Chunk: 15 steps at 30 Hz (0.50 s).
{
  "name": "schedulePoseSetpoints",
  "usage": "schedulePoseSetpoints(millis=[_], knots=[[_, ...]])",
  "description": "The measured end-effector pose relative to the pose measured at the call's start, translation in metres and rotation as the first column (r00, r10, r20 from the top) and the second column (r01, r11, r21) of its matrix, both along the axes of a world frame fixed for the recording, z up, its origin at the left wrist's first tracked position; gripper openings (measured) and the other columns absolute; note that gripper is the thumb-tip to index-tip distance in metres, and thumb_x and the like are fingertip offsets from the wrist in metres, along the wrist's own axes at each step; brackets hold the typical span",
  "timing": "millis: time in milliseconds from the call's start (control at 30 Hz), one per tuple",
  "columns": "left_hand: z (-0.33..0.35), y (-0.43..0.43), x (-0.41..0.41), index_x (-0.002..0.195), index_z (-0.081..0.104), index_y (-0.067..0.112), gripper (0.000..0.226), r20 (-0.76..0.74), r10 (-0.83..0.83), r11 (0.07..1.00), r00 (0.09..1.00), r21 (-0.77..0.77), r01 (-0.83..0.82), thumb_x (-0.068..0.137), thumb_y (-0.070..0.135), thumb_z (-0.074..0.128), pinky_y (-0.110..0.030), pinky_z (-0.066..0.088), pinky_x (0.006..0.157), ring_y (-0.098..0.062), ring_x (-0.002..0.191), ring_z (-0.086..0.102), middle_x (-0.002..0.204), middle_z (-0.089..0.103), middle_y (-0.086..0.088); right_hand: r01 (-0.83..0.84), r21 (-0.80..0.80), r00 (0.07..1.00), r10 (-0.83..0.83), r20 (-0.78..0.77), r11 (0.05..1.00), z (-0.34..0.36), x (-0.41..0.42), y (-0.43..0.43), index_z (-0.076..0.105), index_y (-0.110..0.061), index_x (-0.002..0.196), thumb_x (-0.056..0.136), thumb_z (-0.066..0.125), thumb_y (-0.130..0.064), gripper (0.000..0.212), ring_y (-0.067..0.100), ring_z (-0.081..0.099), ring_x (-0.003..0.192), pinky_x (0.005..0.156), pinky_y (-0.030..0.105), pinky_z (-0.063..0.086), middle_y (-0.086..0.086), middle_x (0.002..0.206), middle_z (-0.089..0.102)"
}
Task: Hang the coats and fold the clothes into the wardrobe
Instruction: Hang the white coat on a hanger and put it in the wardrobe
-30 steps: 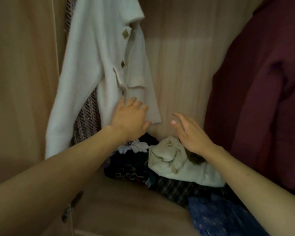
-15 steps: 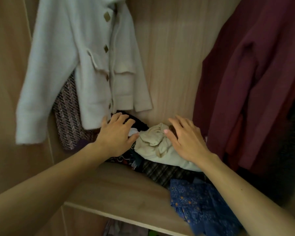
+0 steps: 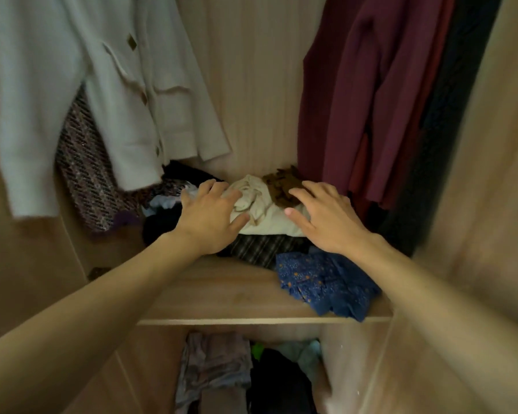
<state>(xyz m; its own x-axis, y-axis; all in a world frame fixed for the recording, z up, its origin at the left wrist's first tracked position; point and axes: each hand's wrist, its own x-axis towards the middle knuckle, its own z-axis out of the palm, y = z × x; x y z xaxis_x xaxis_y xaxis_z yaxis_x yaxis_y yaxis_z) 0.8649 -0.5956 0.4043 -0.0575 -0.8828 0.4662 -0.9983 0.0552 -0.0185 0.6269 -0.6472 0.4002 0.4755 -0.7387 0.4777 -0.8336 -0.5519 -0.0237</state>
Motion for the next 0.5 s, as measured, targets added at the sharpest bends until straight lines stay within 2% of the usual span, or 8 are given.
schedulePoseSetpoints(millis=[167,267,333,400,500], knots=[[-0.026,0.024,-0.001,0.14,0.042,0.029,0.055,-0.056,-0.164,0.986,0.985,0.025,0.165,0.095,0.06,0.039,-0.066,0.021,0.111,-0.025,0.143,0.022,0.152,0.034,0.0,0.159,-0.01,0.987,-0.159,0.008,0.987,-0.015,-0.013,0.062,0.041,-0.022,0.145,0.098,0.036,-0.056,0.058,0.029,0.032,0.138,0.101,0.051,0.039,0.005,0.152,0.036],[-0.049,0.036,-0.007,0.14,0.043,0.028,0.054,-0.14,-0.257,0.961,0.956,0.069,0.269,0.096,0.058,0.041,-0.063,0.02,0.112,-0.024,0.143,0.022,0.153,0.033,0.0,0.271,0.053,0.961,-0.273,0.036,0.961,-0.036,-0.024,0.103,0.04,-0.025,0.146,0.097,0.037,-0.057,0.058,0.027,0.03,0.14,0.105,0.051,0.037,0.003,0.154,0.034],[-0.065,0.046,-0.016,0.14,0.043,0.028,0.053,-0.18,-0.321,0.933,0.93,0.111,0.343,0.095,0.056,0.043,-0.061,0.022,0.112,-0.023,0.142,0.022,0.152,0.034,-0.001,0.347,0.103,0.935,-0.352,0.044,0.932,-0.05,-0.033,0.131,0.041,-0.024,0.146,0.098,0.04,-0.055,0.058,0.026,0.03,0.141,0.111,0.046,0.034,0.005,0.155,0.035],[-0.08,0.059,-0.026,0.138,0.044,0.027,0.052,-0.219,-0.364,0.903,0.905,0.154,0.401,0.095,0.056,0.044,-0.061,0.024,0.111,-0.024,0.141,0.023,0.151,0.035,-0.001,0.417,0.15,0.906,-0.422,0.006,0.897,-0.061,-0.045,0.158,0.041,-0.021,0.146,0.099,0.041,-0.053,0.057,0.026,0.032,0.142,0.114,0.041,0.03,0.006,0.154,0.037],[-0.096,0.078,-0.043,0.139,0.044,0.027,0.053,-0.239,-0.422,0.86,0.875,0.2,0.469,0.094,0.056,0.045,-0.061,0.025,0.111,-0.025,0.141,0.024,0.151,0.034,0.0,0.493,0.178,0.867,-0.497,-0.025,0.852,-0.075,-0.059,0.199,0.043,-0.018,0.145,0.099,0.041,-0.051,0.056,0.028,0.038,0.137,0.113,0.042,0.031,0.009,0.15,0.041]])
